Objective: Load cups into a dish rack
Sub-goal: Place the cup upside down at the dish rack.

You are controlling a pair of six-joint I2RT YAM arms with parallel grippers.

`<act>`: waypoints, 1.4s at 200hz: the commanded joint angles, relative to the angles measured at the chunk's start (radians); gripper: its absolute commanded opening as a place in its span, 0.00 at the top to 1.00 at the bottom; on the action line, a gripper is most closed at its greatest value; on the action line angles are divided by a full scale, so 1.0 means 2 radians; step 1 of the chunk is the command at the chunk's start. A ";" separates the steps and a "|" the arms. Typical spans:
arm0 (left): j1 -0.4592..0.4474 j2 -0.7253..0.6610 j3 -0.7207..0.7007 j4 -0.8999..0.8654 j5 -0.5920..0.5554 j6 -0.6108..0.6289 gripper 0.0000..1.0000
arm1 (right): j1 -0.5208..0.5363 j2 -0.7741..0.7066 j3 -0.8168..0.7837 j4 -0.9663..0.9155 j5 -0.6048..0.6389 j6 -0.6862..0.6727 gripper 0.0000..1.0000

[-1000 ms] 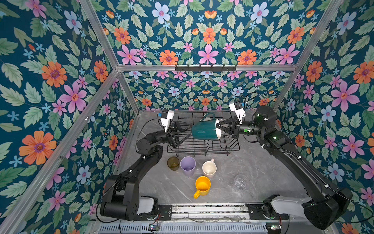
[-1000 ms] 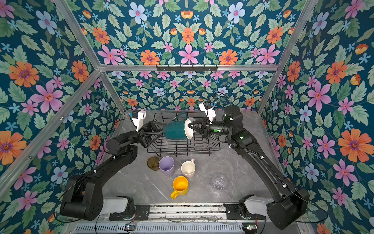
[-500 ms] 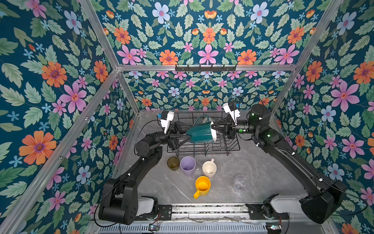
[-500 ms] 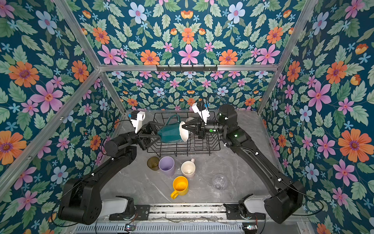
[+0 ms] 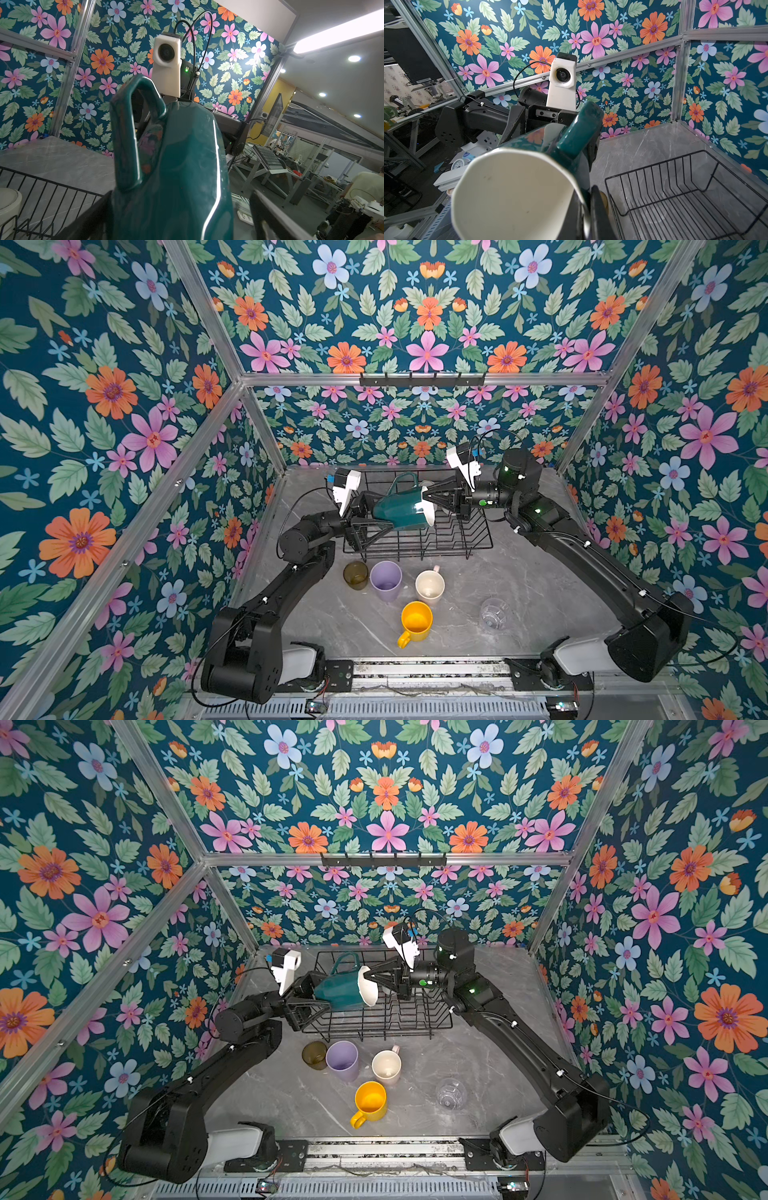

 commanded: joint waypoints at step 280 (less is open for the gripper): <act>-0.008 -0.008 0.020 0.026 0.008 0.011 0.67 | 0.023 0.042 0.000 0.094 0.044 0.053 1.00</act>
